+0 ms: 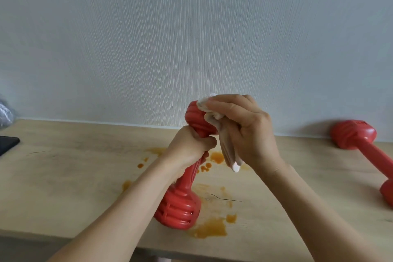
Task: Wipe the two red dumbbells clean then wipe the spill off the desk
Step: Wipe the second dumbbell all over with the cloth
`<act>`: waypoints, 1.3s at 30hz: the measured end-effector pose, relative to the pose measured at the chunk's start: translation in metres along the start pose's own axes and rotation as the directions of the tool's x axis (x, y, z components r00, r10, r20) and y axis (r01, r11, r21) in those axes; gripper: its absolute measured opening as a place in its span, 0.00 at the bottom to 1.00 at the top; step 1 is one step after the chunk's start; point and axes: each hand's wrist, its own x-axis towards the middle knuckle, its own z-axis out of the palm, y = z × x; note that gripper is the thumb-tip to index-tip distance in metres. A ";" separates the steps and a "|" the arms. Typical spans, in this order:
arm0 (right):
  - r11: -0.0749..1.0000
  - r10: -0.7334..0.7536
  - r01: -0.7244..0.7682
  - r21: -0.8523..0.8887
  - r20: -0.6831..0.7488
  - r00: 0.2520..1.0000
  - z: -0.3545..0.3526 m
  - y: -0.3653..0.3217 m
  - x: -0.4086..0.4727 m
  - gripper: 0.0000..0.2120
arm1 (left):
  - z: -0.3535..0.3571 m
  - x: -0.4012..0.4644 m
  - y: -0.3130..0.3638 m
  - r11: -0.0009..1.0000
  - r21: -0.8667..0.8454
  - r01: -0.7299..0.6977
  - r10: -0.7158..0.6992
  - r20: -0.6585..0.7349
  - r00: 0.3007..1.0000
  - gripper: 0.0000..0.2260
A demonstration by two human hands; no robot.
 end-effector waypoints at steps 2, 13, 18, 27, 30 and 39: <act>0.976 0.147 -0.142 0.168 -0.018 0.989 -0.006 -0.001 0.000 0.11 | -0.001 0.001 -0.001 1.000 -0.030 0.008 -0.008 0.004 1.000 0.04; 0.918 0.288 -0.305 0.252 0.101 0.952 -0.016 -0.003 -0.015 0.13 | -0.015 -0.003 -0.004 0.976 -0.218 0.017 -0.031 -0.062 0.998 0.11; 0.929 0.238 -0.259 0.263 0.112 0.965 -0.005 -0.006 -0.016 0.14 | -0.008 -0.006 -0.004 0.985 -0.169 -0.019 0.006 -0.081 0.997 0.09; 0.975 0.169 -0.171 0.139 0.022 0.985 -0.003 -0.006 -0.008 0.13 | 0.001 -0.005 -0.001 0.999 -0.009 -0.054 0.053 -0.096 0.994 0.05; 0.994 0.080 -0.081 0.074 0.028 0.996 -0.002 -0.008 -0.002 0.11 | 0.004 -0.005 0.000 0.997 0.020 -0.068 0.069 -0.069 0.995 0.03; 0.957 0.245 -0.256 0.137 0.092 0.965 -0.019 0.016 -0.021 0.12 | 0.000 -0.004 -0.001 0.998 -0.054 -0.032 0.028 -0.082 0.996 0.10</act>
